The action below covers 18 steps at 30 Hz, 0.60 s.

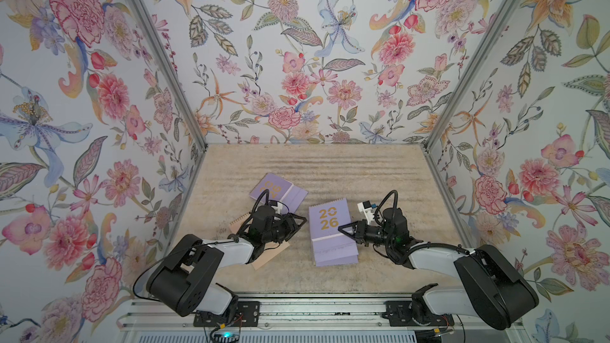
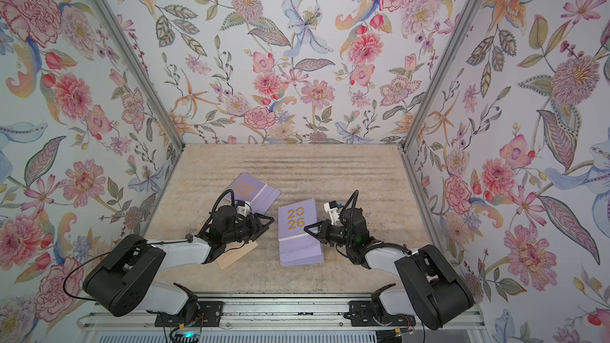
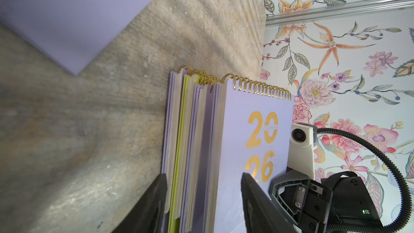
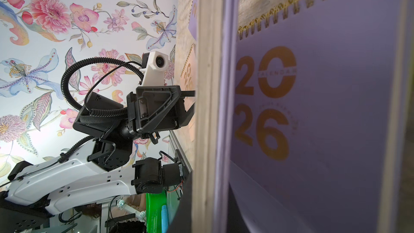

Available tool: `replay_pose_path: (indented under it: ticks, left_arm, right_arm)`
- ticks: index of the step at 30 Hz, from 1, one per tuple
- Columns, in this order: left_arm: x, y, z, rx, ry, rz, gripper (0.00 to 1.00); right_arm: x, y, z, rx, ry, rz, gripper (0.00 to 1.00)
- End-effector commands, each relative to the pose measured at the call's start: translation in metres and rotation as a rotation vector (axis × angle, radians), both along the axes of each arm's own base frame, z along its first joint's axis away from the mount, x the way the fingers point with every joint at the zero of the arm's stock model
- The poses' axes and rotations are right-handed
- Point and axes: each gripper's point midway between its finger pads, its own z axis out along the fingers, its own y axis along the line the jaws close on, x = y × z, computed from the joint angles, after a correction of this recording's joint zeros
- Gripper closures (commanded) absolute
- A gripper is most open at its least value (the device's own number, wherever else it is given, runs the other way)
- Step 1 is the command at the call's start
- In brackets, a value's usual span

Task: Stack the calendars
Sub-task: Place the calendar at the calendar.

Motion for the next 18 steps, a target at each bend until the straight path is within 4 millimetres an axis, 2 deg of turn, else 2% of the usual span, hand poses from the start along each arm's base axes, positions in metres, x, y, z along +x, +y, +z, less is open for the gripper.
replay_pose_path:
  ticks: [1,14,16,18]
  left_arm:
    - [-0.006,0.004,-0.014,0.024,0.017,-0.008,0.44]
    - [-0.010,-0.003,-0.023,0.027,0.035,-0.027,0.47]
    - [-0.009,-0.004,-0.023,0.024,0.035,-0.028,0.47]
    - [-0.009,-0.006,-0.022,0.021,0.032,-0.032,0.48]
  right_arm:
    - [0.001,0.001,0.014,0.037,-0.067,-0.001,1.00]
    - [0.002,-0.003,0.003,0.017,-0.047,-0.015,1.00]
    - [0.002,-0.003,0.000,0.009,-0.035,-0.014,0.93]
    - [0.002,-0.004,-0.003,-0.002,-0.024,-0.018,0.92]
